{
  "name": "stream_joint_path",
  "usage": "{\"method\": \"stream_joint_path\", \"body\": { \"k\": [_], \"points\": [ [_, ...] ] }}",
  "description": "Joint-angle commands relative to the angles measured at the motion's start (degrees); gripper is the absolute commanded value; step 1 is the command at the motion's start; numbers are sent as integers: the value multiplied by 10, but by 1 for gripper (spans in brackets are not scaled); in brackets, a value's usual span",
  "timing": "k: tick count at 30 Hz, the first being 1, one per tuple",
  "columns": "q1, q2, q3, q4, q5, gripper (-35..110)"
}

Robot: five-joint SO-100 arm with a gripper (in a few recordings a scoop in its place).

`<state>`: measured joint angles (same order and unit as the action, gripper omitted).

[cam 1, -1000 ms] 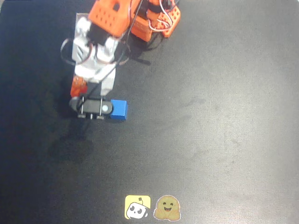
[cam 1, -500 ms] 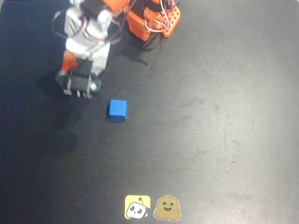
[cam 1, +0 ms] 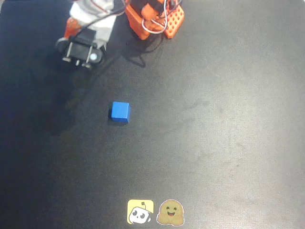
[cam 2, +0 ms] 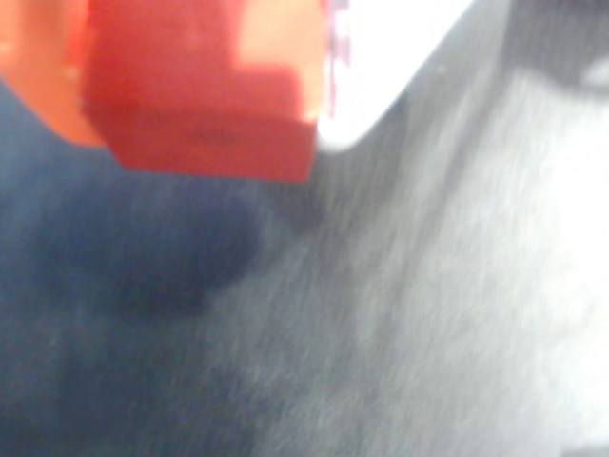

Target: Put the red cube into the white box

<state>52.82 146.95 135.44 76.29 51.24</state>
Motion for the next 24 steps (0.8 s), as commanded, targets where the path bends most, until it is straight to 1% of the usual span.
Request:
{"method": "stream_joint_path", "body": {
  "k": [1,11,16,20,24],
  "points": [
    [24,31,4,21,-5,0],
    [63,79,45,58,-11,0],
    [102,198,83,84,-38,0],
    [144,166,79,77,-57,0],
    [158,159,79,66,-65,0]
  ]
}}
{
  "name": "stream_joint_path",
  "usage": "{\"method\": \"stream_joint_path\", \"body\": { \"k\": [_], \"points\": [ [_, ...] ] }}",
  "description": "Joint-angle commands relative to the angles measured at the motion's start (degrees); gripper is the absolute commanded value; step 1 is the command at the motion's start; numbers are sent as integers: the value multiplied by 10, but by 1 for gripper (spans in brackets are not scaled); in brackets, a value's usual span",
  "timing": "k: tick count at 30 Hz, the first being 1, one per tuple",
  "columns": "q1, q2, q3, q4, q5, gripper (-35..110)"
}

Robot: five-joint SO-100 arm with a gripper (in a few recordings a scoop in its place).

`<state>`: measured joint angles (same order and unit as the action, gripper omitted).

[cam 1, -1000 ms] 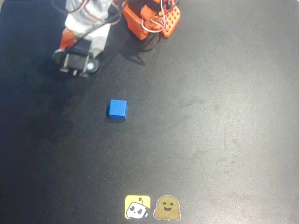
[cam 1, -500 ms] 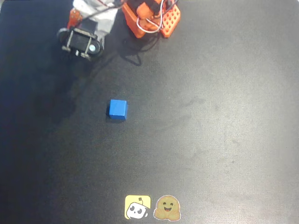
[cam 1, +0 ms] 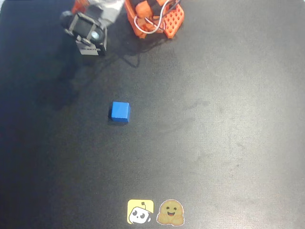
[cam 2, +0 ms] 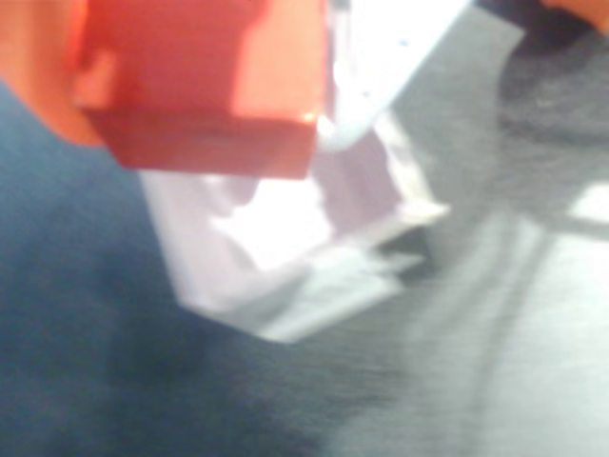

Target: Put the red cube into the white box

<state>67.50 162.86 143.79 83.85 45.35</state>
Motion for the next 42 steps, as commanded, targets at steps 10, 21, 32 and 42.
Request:
{"method": "stream_joint_path", "body": {
  "k": [10,21,32,42],
  "points": [
    [11,48,47,-30,25,0],
    [-6,144,114,-18,58,4],
    [-6,171,133,-31,55,17],
    [12,220,141,-25,54,14]
  ]
}}
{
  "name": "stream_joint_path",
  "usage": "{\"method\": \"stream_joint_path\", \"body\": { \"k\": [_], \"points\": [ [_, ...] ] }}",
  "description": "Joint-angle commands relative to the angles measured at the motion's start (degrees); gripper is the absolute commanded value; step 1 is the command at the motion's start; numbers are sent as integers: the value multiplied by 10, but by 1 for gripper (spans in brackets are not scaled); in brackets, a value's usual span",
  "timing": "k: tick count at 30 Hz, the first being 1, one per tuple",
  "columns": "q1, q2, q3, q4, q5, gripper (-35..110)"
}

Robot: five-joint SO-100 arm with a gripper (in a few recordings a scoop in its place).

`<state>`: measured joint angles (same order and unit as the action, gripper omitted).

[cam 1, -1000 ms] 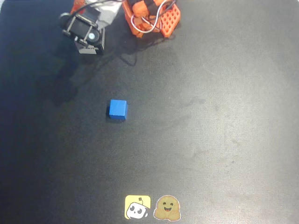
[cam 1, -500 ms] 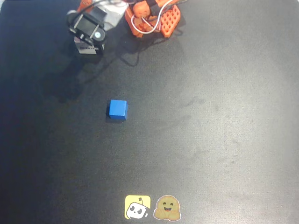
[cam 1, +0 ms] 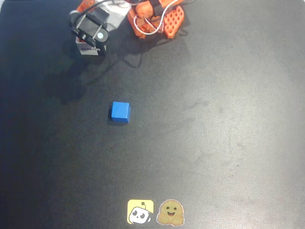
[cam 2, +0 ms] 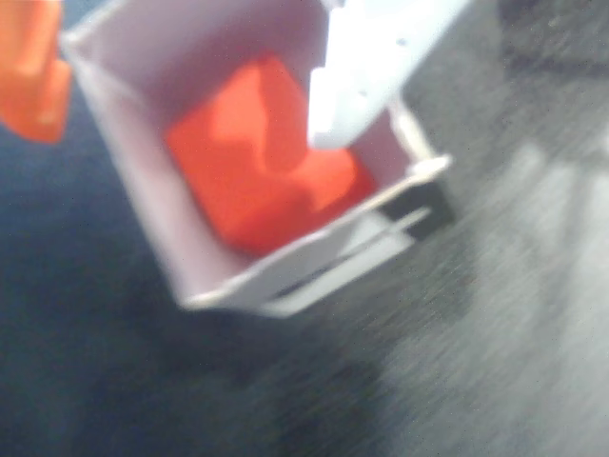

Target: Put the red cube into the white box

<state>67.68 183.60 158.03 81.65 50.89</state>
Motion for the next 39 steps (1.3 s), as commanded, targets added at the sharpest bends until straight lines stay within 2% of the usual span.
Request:
{"method": "stream_joint_path", "body": {
  "k": [1,3,15,29,39],
  "points": [
    [12,18,-1,-1,4,10],
    [39,18,0,-3,0,0],
    [-40,18,12,-81,0,0],
    [-329,6,20,-160,169,0],
    [-512,-5,30,-164,272,0]
  ]
}}
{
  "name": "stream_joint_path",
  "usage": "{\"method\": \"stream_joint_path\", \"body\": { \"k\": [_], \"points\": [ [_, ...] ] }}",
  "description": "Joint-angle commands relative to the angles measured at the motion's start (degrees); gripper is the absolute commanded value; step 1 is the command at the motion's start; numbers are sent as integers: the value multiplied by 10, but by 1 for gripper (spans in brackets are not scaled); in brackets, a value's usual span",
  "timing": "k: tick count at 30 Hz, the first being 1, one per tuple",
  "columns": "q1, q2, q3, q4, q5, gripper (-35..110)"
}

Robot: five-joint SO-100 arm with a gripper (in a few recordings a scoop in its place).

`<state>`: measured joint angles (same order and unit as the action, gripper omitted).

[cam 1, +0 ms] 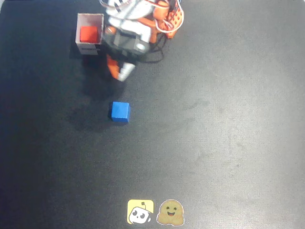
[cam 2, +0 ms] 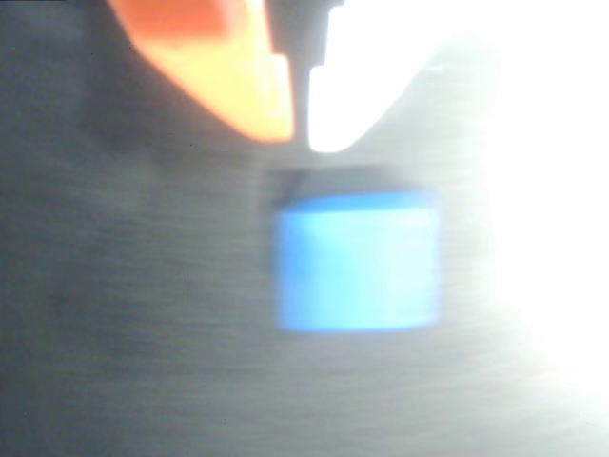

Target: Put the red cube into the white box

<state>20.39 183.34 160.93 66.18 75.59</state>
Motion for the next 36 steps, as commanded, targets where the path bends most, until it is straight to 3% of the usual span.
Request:
{"method": "stream_joint_path", "body": {
  "k": [1,9,16,21,29,36],
  "points": [
    [-57,-3,5,-11,43,0],
    [-178,-3,26,-11,120,0],
    [-217,-2,64,-17,133,0],
    [-224,-2,83,-6,134,0],
    [-214,-2,83,108,138,0],
    [-214,-2,83,107,120,0]
  ]
}}
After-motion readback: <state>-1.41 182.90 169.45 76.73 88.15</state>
